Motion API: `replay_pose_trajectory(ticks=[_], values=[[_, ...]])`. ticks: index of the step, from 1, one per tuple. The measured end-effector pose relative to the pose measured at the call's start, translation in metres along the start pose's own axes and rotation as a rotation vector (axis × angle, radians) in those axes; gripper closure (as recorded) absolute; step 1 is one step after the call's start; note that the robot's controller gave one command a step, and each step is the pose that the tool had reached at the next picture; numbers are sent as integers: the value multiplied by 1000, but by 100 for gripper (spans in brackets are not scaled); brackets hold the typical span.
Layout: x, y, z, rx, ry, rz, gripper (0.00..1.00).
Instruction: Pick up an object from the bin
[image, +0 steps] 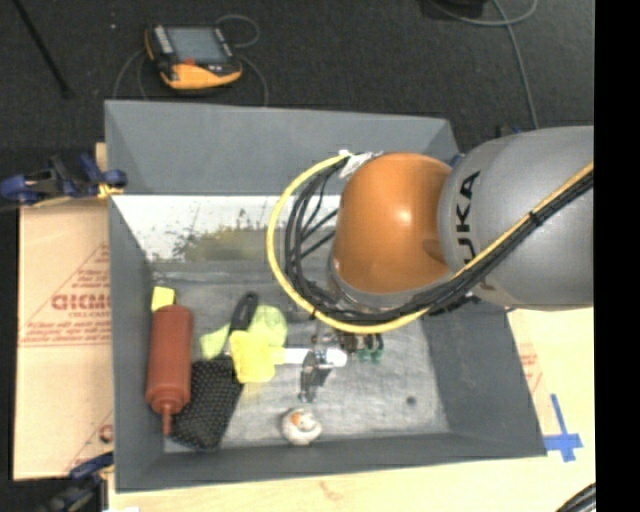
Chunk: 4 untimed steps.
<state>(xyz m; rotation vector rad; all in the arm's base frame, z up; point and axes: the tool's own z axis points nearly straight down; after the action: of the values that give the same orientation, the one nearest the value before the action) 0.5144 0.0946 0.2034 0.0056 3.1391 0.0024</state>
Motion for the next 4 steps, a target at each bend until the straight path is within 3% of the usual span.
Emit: replay_pose_trajectory(ticks=[1,2,3,4], values=[[0,0,0,0,0,0,0],[-26,-2,106,0,-2,-14,100],[-26,-2,106,0,-2,-13,100],[-30,-1,55,1,7,-9,100]])
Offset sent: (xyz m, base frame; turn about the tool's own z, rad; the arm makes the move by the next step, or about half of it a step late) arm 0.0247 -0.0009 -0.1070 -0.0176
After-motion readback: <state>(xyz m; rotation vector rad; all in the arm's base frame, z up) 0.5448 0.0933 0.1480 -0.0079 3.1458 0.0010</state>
